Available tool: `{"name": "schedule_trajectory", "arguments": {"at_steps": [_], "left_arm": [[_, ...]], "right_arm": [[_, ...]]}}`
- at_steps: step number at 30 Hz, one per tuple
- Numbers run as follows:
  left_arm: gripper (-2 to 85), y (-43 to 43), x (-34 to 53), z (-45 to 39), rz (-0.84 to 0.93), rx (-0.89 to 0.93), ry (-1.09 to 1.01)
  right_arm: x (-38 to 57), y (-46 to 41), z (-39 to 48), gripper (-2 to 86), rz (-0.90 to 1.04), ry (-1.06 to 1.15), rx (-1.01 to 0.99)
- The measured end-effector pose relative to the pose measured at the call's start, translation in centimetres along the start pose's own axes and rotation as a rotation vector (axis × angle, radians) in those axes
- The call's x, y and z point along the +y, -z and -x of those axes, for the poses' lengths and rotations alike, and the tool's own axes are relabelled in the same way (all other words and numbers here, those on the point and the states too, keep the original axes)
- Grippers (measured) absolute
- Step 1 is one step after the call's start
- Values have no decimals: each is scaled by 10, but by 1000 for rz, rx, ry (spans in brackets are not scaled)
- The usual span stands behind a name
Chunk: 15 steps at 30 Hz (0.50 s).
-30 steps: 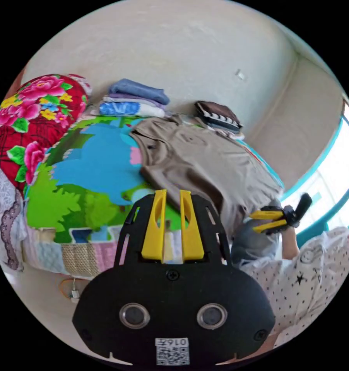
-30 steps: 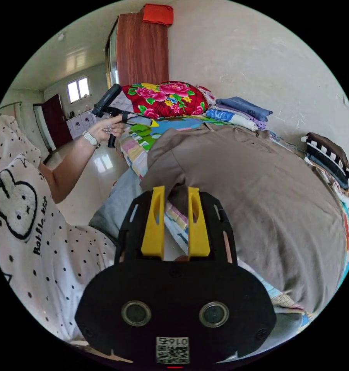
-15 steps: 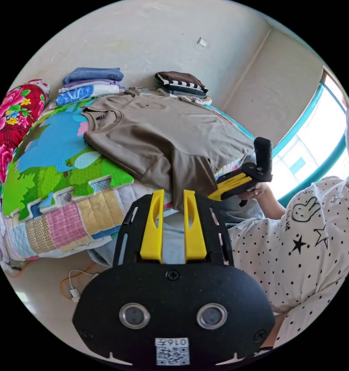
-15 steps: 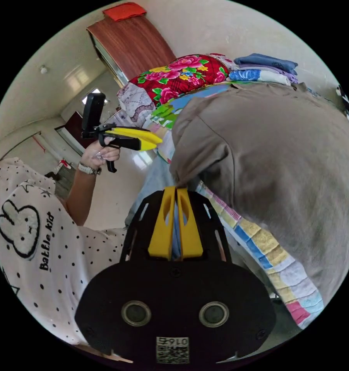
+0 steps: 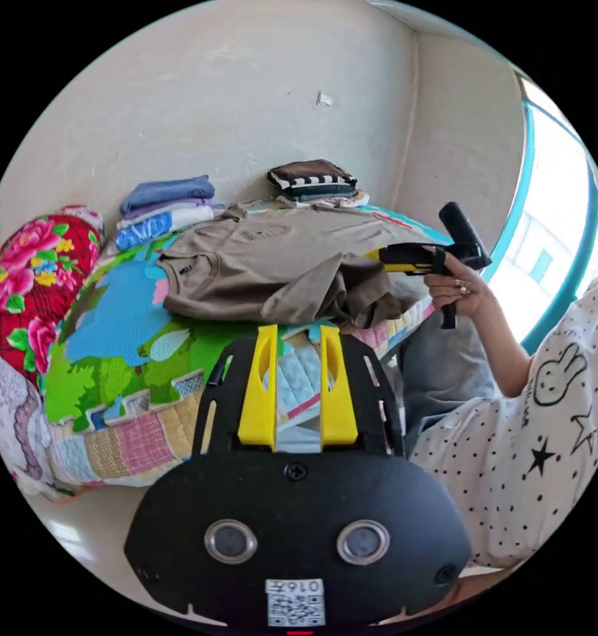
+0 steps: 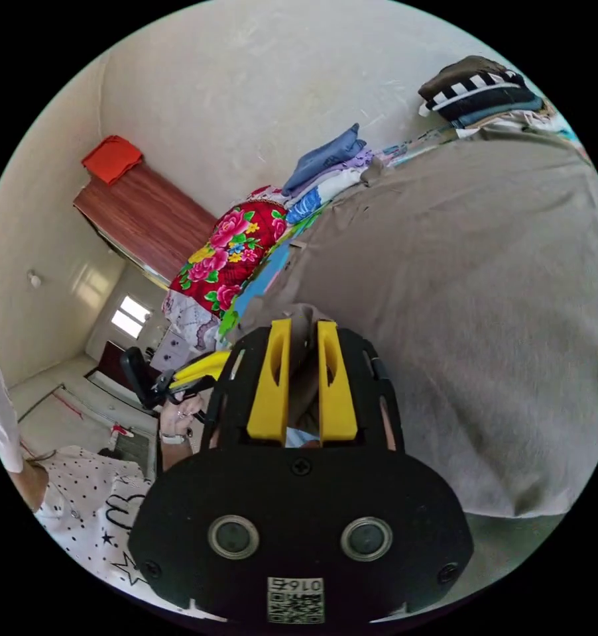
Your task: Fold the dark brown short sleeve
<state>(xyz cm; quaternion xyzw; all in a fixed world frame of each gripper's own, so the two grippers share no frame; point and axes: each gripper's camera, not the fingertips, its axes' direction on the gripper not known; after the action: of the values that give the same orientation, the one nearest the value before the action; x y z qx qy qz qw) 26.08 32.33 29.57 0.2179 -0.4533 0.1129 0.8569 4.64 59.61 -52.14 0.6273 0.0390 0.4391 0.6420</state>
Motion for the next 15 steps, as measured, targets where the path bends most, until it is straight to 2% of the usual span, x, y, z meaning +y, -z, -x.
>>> {"name": "schedule_trajectory", "arguments": {"at_steps": [5, 8, 13, 15], "left_arm": [[95, -10, -21, -71, -56, -127, -271], [92, -25, -33, -99, -38, -89, -367], [74, -54, -48, -106, -3, -16, -309], [21, -67, -58, -98, 45, -55, -208]], "right_arm": [[21, 20, 24, 75, -82, 61, 115], [34, 28, 47, 76, -86, 181, 126], [73, 18, 96, 91, -12, 492, 171], [87, 11, 110, 106, 7, 552, 219]]}}
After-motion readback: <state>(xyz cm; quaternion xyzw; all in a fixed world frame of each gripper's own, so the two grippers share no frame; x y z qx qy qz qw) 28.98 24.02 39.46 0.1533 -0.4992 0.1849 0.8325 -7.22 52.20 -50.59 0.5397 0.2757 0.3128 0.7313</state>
